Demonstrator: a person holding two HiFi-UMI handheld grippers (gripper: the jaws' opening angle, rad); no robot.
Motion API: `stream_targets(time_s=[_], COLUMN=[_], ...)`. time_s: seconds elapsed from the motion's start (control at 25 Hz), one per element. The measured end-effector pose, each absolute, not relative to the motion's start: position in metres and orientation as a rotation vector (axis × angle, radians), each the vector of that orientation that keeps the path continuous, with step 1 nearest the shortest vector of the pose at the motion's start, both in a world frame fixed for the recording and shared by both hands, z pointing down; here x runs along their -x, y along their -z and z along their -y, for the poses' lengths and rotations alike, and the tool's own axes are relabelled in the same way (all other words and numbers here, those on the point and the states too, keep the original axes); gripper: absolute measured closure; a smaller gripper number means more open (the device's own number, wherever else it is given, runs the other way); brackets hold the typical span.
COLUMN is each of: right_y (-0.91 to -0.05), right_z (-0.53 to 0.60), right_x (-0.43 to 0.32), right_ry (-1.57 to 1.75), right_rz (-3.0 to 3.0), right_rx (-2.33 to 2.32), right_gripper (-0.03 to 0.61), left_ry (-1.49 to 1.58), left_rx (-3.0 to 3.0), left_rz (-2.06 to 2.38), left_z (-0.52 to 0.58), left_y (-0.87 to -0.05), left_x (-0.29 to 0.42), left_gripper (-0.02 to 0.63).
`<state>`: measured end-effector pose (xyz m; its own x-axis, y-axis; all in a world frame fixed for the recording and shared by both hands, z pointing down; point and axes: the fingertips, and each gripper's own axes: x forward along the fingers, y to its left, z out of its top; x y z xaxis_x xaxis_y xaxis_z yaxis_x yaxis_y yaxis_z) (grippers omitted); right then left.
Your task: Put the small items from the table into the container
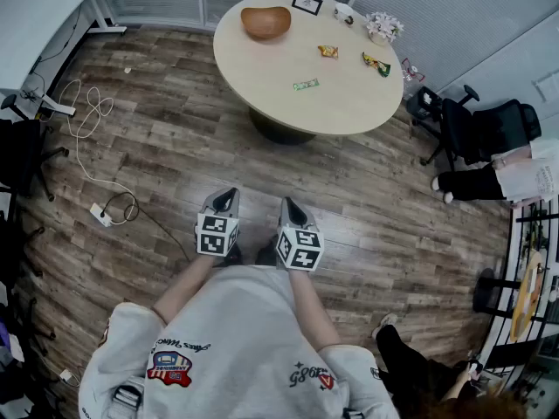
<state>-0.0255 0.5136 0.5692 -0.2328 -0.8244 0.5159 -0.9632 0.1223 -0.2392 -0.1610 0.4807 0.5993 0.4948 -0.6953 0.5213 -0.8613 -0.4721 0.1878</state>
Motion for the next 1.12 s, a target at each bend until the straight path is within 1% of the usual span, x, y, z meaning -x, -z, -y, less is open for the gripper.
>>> stream_targets(time_s=[0.44,0.68,0.84,1.12], right_y=[-0.571,-0.575,-0.585,-0.585], right_z=[-0.518,-0.501,-0.465,-0.346], right_x=[0.031,0.009,-0.01,-0.04], right_ry=[-0.813,-0.843,-0.875,-0.884], right_rz=[2.157,2.121,2.108,2.163], right_rx=[-1.795,-1.836,-1.856,-1.814], right_gripper=[0.577,0.577,0.577,0.577], left_ry=[-0.511,-0.526,-0.537,-0.535], left_rx=[-2.328,-2.325,-2.341,-2.363], left_rz=[1.285,1.255,1.23,1.233], left_z=[-0.48,-0.453,-0.418,-0.326], left_y=[-0.596,-0.599,-0.598,-0.584], left_x=[0.169,0.151,0.132,0.092], left_gripper=[0.606,0.606,0.606,0.606])
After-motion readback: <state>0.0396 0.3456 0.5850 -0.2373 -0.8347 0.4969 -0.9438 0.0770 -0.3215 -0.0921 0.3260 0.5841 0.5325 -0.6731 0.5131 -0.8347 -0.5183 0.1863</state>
